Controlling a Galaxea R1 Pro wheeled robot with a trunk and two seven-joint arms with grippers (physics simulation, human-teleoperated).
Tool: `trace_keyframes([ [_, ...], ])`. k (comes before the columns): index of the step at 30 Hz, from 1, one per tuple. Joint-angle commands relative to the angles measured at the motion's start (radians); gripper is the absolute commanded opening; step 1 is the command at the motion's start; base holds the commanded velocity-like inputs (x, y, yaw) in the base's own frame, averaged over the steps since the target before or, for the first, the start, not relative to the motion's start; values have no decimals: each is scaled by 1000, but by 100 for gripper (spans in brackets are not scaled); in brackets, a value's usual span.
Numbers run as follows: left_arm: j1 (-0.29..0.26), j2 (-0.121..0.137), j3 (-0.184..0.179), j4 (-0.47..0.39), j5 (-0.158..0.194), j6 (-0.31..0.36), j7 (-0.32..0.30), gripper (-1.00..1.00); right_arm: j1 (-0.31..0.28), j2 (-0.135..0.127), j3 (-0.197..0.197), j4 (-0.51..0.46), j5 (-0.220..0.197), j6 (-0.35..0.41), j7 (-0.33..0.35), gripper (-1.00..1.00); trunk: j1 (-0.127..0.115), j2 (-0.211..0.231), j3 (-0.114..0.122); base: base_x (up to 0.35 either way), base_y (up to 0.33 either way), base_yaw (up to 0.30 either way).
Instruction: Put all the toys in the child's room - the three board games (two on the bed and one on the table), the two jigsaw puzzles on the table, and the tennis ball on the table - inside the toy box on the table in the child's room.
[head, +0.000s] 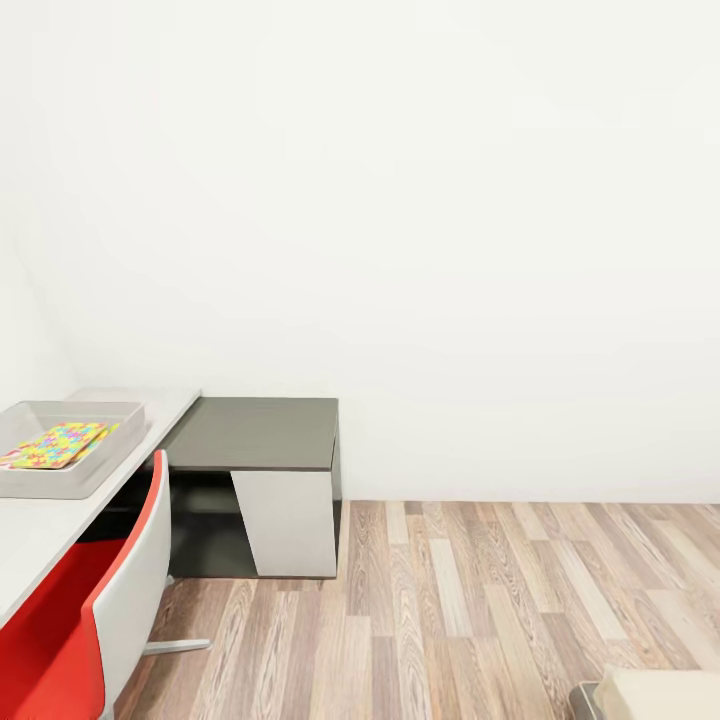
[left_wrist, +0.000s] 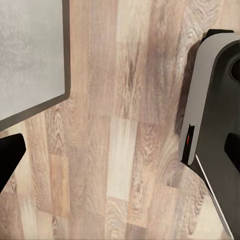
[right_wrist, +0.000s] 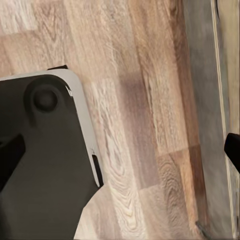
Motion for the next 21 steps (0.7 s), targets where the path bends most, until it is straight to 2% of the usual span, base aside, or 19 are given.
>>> trace_keyframes([
  [1,0,0,8,3,-10,-6,4,100,0,-1,9,0,-5,-1,-12,100,1,-2,-2,0,0,0],
  [12,5,-10,10,3,-7,0,2,100,1,4,11,0,-4,29,-42,100,1,-2,-2,0,0,0],
  [15,5,-27,13,2,-9,-2,1,100,2,6,12,0,-2,57,-46,100,1,-2,-2,0,0,0],
  [16,4,-47,16,0,-9,-4,1,100,2,7,10,0,-5,68,-49,100,1,-2,-2,0,0,0],
  [21,4,-82,17,-2,-10,-5,1,100,2,6,-4,0,-14,80,-58,100,1,-2,-2,0,0,0],
])
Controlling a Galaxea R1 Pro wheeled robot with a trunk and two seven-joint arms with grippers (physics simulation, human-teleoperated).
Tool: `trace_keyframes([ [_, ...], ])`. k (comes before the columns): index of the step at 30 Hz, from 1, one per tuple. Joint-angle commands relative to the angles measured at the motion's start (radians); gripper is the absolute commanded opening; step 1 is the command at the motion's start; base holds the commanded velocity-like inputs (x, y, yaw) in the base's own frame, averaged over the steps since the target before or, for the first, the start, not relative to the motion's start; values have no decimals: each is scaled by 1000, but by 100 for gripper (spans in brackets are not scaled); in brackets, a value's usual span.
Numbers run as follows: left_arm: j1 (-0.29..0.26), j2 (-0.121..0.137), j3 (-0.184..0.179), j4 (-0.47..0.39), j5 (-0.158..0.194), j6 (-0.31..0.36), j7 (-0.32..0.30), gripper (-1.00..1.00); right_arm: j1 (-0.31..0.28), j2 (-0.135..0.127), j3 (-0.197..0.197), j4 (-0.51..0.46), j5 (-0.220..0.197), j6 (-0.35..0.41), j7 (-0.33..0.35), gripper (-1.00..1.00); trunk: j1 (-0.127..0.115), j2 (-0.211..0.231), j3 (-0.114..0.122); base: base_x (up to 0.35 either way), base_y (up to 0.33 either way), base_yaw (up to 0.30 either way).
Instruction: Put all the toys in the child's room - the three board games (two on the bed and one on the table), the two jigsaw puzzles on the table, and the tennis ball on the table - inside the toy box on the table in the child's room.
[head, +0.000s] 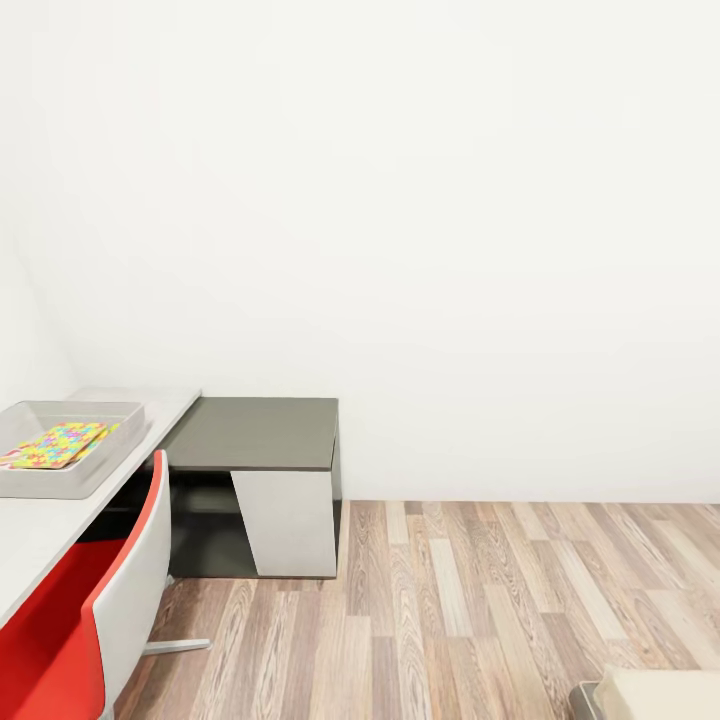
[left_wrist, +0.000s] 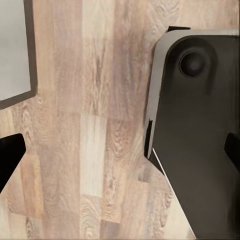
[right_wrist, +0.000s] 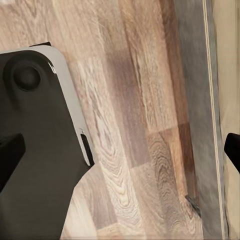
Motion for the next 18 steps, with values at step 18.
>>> trace_keyframes([
  [18,-1,-35,5,1,-10,-5,4,100,0,3,4,0,-11,-5,-10,100,1,-2,-2,0,0,0],
])
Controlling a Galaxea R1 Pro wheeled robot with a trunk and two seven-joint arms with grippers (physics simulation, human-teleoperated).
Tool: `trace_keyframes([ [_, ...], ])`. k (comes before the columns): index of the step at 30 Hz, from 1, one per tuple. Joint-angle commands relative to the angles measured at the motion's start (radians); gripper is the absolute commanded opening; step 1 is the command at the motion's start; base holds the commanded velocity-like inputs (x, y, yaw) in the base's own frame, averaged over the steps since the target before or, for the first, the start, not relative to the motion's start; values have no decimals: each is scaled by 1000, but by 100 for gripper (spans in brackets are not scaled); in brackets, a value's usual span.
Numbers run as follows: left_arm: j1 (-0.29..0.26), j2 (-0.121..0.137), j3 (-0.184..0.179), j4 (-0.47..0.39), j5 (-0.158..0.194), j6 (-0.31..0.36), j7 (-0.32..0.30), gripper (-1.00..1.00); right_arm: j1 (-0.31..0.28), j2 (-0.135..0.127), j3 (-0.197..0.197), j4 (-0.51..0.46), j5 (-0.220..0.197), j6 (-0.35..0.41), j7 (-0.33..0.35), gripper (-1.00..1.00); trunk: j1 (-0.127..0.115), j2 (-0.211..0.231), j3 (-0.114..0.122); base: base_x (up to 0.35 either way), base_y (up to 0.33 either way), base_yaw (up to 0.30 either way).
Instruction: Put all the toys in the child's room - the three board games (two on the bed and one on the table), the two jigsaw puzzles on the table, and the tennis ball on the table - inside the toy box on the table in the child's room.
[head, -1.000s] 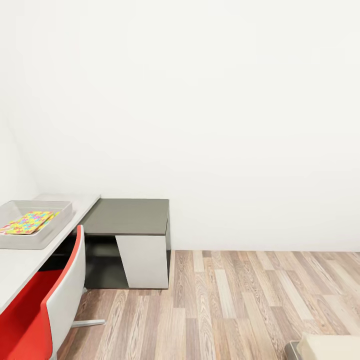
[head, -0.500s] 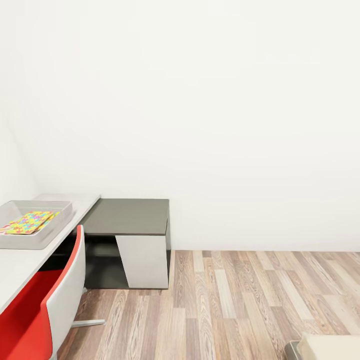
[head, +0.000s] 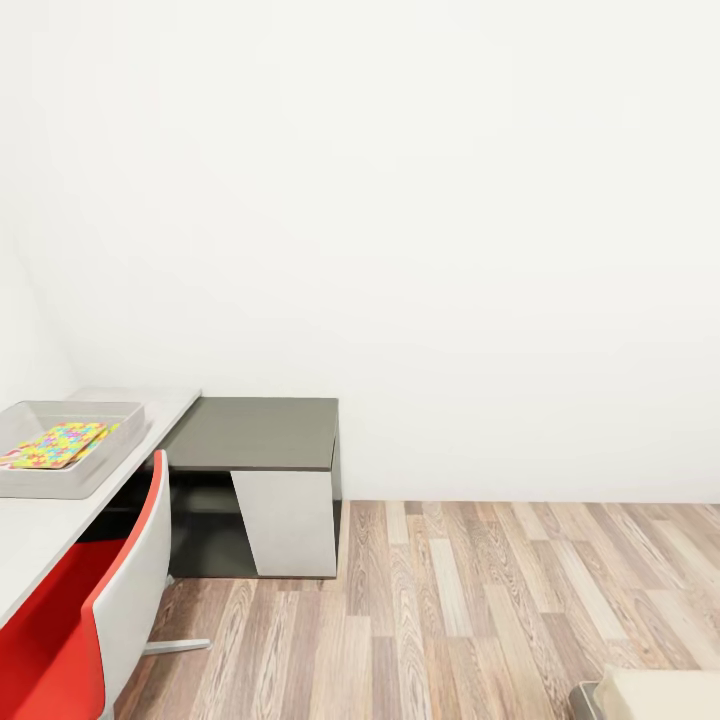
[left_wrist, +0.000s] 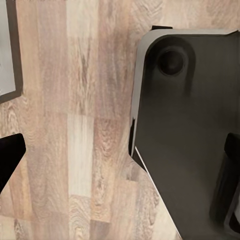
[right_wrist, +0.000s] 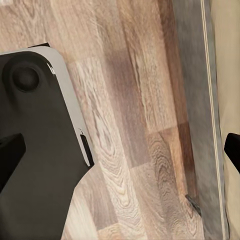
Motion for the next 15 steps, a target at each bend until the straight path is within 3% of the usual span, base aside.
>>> trace_keyframes([
  [1,-1,0,8,2,-11,-5,4,100,0,0,9,0,-7,-2,-3,100,1,-2,-2,0,0,0],
  [15,-1,-3,9,2,-13,-5,4,100,0,0,7,0,-8,-2,-3,100,1,-2,-2,0,0,0],
])
